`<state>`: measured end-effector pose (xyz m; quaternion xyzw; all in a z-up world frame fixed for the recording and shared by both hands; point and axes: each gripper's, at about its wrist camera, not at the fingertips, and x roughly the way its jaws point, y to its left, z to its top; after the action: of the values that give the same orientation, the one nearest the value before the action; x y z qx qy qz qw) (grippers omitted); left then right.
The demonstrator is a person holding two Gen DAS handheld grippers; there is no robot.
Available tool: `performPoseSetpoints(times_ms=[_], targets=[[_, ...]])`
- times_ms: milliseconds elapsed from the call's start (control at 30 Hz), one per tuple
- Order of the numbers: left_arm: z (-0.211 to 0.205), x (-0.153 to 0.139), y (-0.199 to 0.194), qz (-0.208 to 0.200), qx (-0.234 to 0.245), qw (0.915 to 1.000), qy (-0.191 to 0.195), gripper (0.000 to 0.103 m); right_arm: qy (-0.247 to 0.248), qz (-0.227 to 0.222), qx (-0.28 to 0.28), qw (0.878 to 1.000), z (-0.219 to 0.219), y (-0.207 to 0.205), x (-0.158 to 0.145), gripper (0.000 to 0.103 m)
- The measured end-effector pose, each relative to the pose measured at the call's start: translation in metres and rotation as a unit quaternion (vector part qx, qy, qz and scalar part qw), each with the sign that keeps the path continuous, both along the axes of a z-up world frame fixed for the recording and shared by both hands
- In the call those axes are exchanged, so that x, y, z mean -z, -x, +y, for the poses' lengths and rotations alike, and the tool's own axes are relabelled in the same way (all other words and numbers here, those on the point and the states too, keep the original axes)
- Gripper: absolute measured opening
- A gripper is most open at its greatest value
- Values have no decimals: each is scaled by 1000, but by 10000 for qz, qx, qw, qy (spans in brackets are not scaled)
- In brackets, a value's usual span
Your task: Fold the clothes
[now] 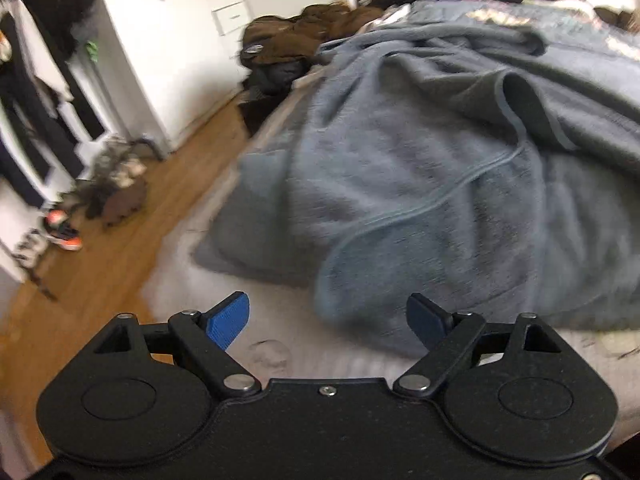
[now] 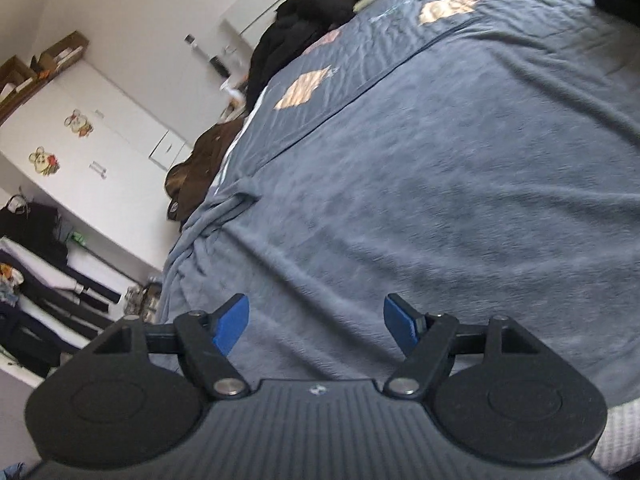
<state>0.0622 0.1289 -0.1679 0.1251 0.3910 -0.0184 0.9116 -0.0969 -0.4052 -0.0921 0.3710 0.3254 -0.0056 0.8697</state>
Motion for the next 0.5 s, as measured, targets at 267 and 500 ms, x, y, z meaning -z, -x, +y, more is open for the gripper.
performPoseSetpoints(times_ms=[267, 500], targets=[[2, 6, -2, 144, 20, 9959, 898, 8, -108, 12, -490, 9987, 38, -21, -4, 74], [18, 9, 0, 292, -98, 9953, 917, 9, 136, -261, -1766, 9839, 110, -36, -23, 74]])
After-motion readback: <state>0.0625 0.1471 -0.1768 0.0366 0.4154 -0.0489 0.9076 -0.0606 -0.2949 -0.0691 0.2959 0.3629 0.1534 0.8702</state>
